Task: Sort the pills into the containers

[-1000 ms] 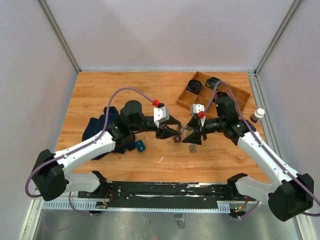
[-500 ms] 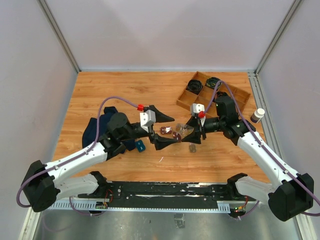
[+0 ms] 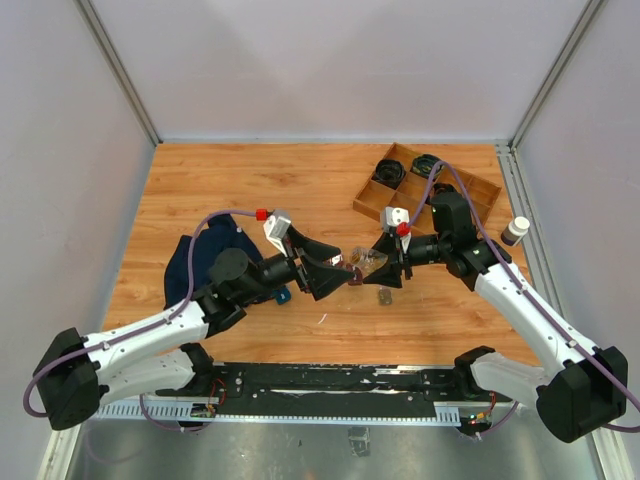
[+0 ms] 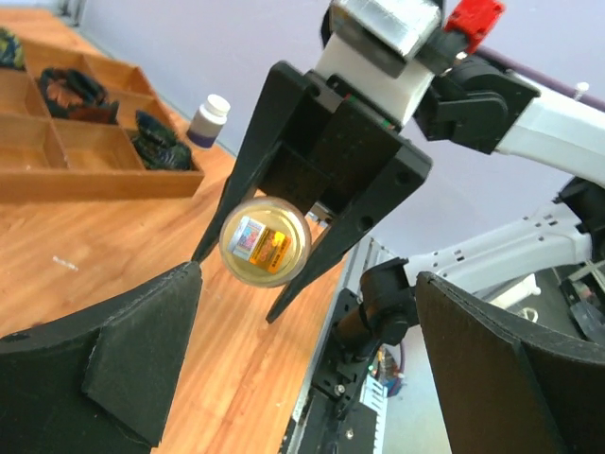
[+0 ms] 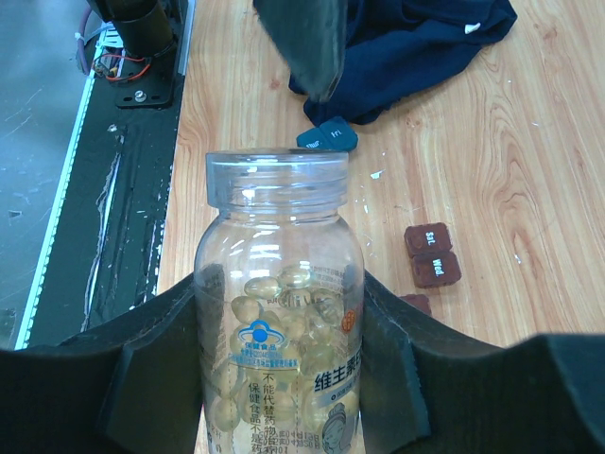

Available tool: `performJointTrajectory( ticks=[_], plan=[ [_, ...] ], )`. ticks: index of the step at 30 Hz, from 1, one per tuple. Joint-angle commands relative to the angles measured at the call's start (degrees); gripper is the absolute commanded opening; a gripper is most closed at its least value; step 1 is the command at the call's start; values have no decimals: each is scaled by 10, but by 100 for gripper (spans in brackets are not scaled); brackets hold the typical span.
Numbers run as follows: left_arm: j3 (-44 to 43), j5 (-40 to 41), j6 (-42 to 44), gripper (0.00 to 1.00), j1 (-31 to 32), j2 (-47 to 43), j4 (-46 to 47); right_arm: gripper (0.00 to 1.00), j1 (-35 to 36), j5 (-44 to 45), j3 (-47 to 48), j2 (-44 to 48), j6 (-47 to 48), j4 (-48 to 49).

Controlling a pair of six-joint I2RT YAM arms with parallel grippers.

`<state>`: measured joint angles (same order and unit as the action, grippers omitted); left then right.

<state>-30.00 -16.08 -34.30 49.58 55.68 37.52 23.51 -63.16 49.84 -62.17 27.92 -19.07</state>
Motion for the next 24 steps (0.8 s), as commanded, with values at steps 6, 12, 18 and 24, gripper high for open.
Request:
performJointTrajectory(
  ticks=[6, 12, 18, 24],
  plan=[
    [-46, 138, -17, 99, 44, 21, -85, 1, 0, -9, 6, -1, 3, 13],
    [-64, 141, -5, 99, 50, 41, -84, 1, 0, -8, 7, -2, 3, 13],
    [-85, 120, -4, 97, 52, 70, -84, 1, 0, -8, 7, -1, 3, 13],
    [-94, 108, 1, 83, 52, 85, -84, 1, 0, -8, 8, -1, 3, 13]
  ],
)
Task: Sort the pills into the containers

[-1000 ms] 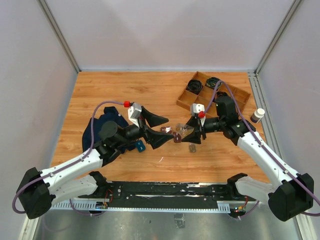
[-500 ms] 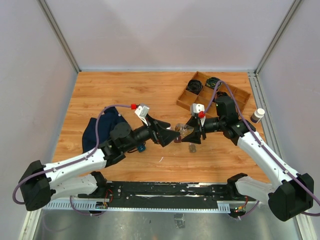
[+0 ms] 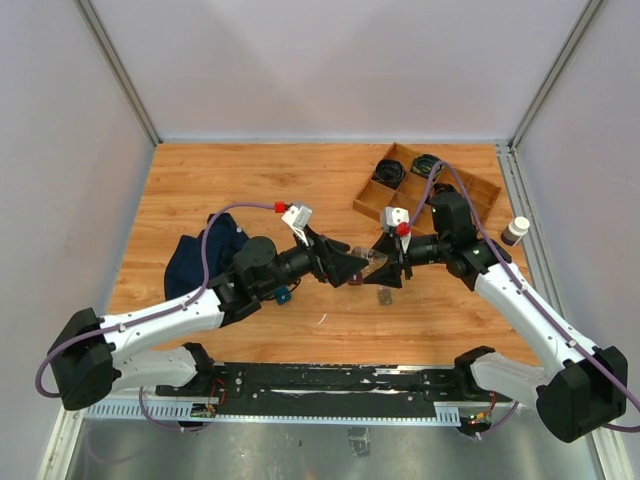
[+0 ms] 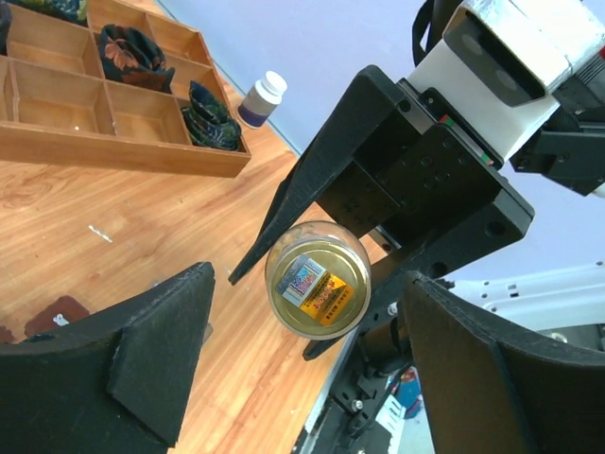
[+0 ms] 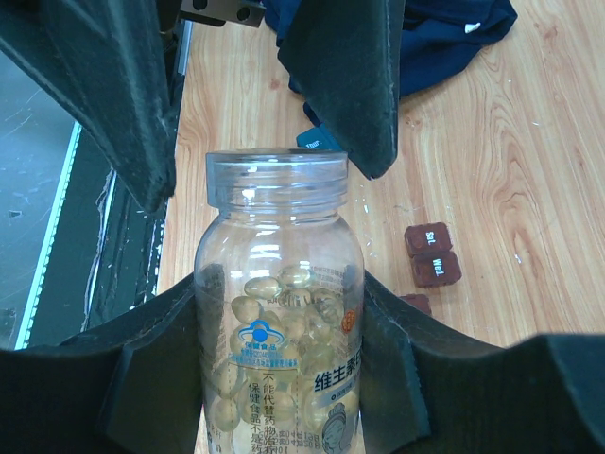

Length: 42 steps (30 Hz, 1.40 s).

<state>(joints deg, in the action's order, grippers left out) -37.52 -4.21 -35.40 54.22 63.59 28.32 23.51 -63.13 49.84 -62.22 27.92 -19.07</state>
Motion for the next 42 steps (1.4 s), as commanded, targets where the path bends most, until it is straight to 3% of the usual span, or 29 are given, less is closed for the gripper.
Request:
performJointTrajectory(
  ticks=[1, 4, 10, 13, 17, 19, 23, 26, 29, 32, 35, 39, 42],
  plan=[
    [-19, -11, 12, 79, 6, 7, 8, 1, 0, -9, 7, 0, 3, 13],
    [-19, -16, 14, 64, 6, 9, 8, 1, 0, -9, 8, 0, 3, 13],
    [-17, -20, 24, 20, 5, 7, 5, 1, 0, -10, 8, 1, 3, 13],
    [-20, -41, 50, 15, 6, 10, 4, 1, 0, -10, 8, 1, 3, 14],
    [-14, -129, 141, 15, 1, 29, 32, 1, 0, -12, 8, 1, 3, 13],
    [-14, -210, 193, 11, -15, 44, 48, 1, 0, -12, 8, 3, 3, 13],
    [-17, -456, 274, 1, -73, 87, 105, 1, 0, -14, 8, 3, 2, 13],
    [-52, -550, 376, 0, -96, 114, 50, 1, 0, -14, 7, 4, 2, 14],
    [-94, -532, 486, 8, -107, 123, -63, 1, 0, -14, 8, 5, 2, 14],
    [-122, -497, 497, 24, -115, 119, -98, 1, 0, -15, 8, 5, 2, 13],
    [-100, -450, 430, 54, -118, 84, -19, 1, 0, -15, 8, 5, 2, 13],
    [-2, -353, 311, 97, -119, 7, 158, 1, 0, -14, 8, 7, 2, 14],
    [39, -290, 213, 99, -120, -40, 217, 1, 0, -13, 8, 6, 3, 13]
  ],
)
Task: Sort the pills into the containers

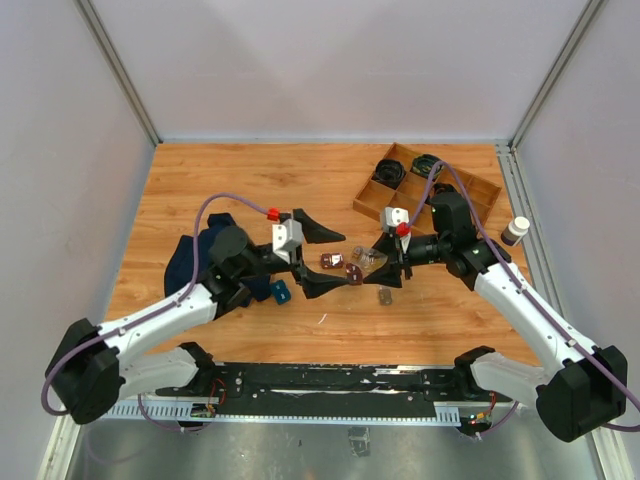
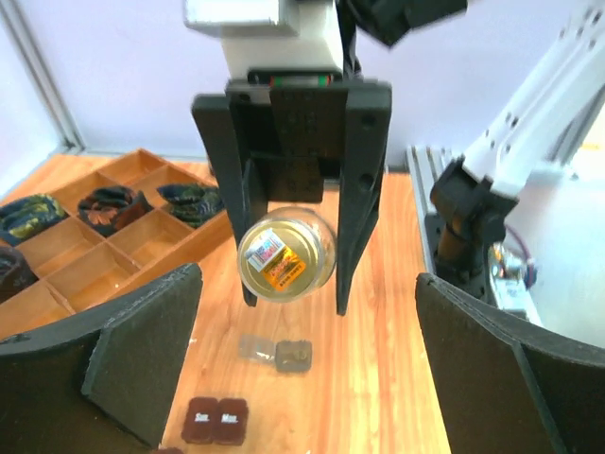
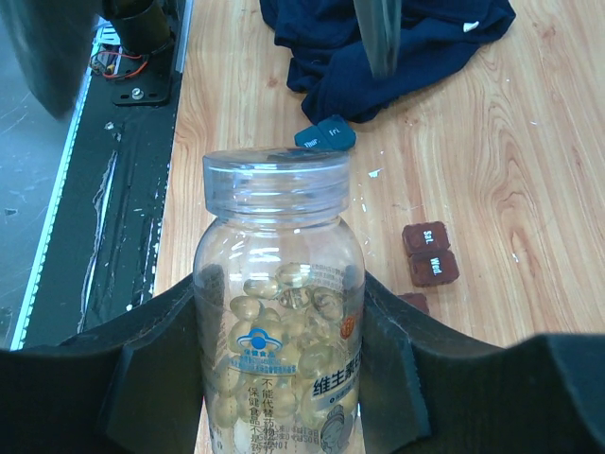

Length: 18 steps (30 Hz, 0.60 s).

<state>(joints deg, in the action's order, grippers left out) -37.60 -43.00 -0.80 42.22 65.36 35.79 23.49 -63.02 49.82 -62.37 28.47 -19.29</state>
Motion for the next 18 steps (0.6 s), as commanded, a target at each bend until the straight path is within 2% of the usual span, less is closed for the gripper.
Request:
performJointTrajectory(
  ticks=[1, 5, 8, 10, 14, 18],
  plan=[
    [44, 105, -158, 99, 1, -69, 144, 1, 0, -14, 8, 7, -3, 15],
    [64, 139, -297, 98, 1, -85, 165, 1, 0, -14, 8, 7, -3, 15],
    [88, 192, -375, 89, 11, -99, 172, 1, 0, -12, 7, 6, -2, 15],
    [104, 260, -374, 86, 42, -116, 155, 1, 0, -12, 8, 6, -2, 15],
    [62, 421, -313, 82, 121, -124, 0, 1, 0, -12, 7, 3, -2, 15],
    [29, 450, -327, 72, 123, -96, -60, 1, 0, -11, 8, 2, -2, 15]
  ],
)
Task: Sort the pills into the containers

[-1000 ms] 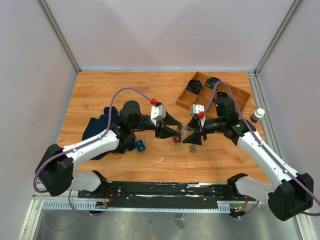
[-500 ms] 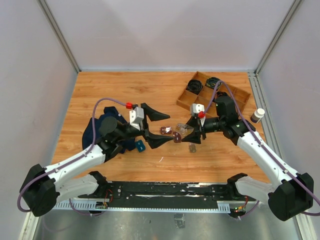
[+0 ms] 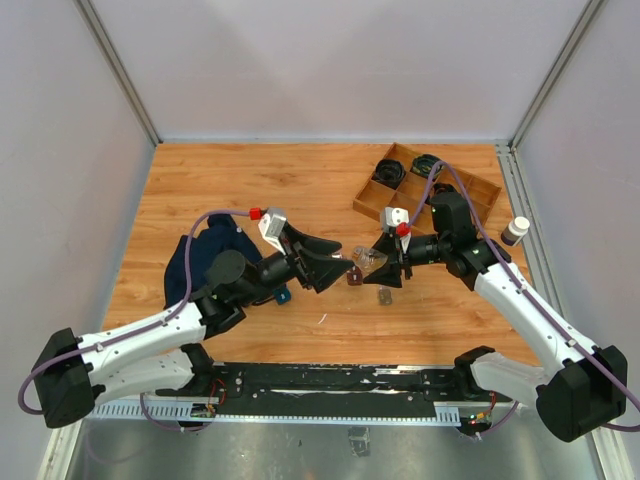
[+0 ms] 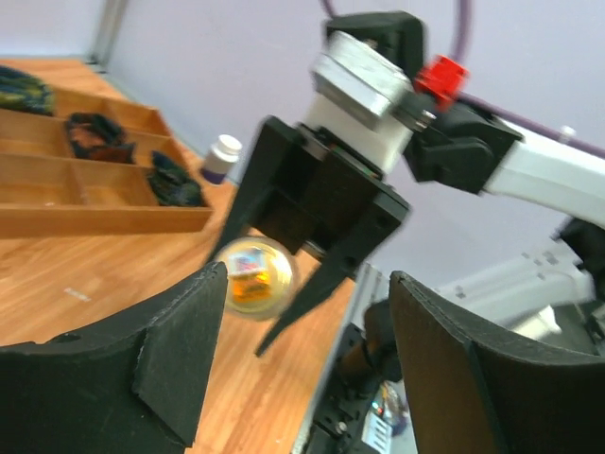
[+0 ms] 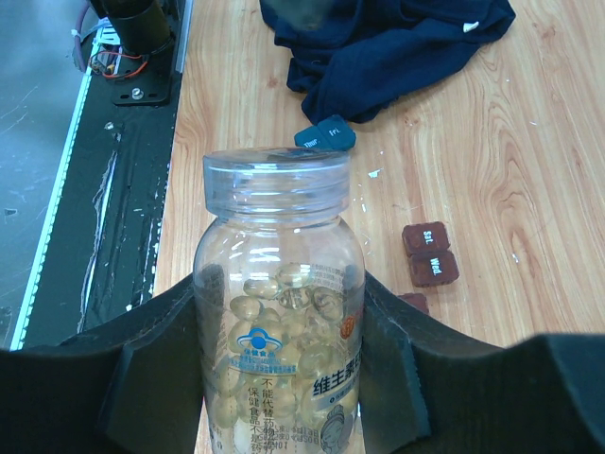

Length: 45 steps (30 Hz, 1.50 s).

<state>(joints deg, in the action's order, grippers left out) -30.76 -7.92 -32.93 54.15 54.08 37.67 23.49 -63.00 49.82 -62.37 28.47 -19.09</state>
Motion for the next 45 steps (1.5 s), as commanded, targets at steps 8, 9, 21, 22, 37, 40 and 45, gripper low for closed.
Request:
performJointTrajectory(
  ticks=[8, 9, 21, 22, 37, 40, 45],
  plan=[
    [-88, 102, 3, 66, 19, 71, -118, 1, 0, -11, 7, 0, -1, 13],
    [-91, 100, 4, 65, 21, 74, -118, 1, 0, -11, 7, 0, -1, 13],
    [-103, 72, 8, 54, 34, 94, -118, 1, 0, -11, 7, 0, -1, 13],
    [-105, 69, 10, 51, 33, 98, -118, 1, 0, -11, 7, 0, -1, 13],
    [-98, -49, 192, 14, 34, 90, -127, 1, 0, -13, 8, 1, -1, 13],
    [-94, -97, 275, 13, 32, 83, -147, 1, -1, -13, 8, 2, -1, 13],
    [-103, -145, 341, 12, 6, 87, -173, 1, 0, -13, 7, 3, -2, 13]
  ],
)
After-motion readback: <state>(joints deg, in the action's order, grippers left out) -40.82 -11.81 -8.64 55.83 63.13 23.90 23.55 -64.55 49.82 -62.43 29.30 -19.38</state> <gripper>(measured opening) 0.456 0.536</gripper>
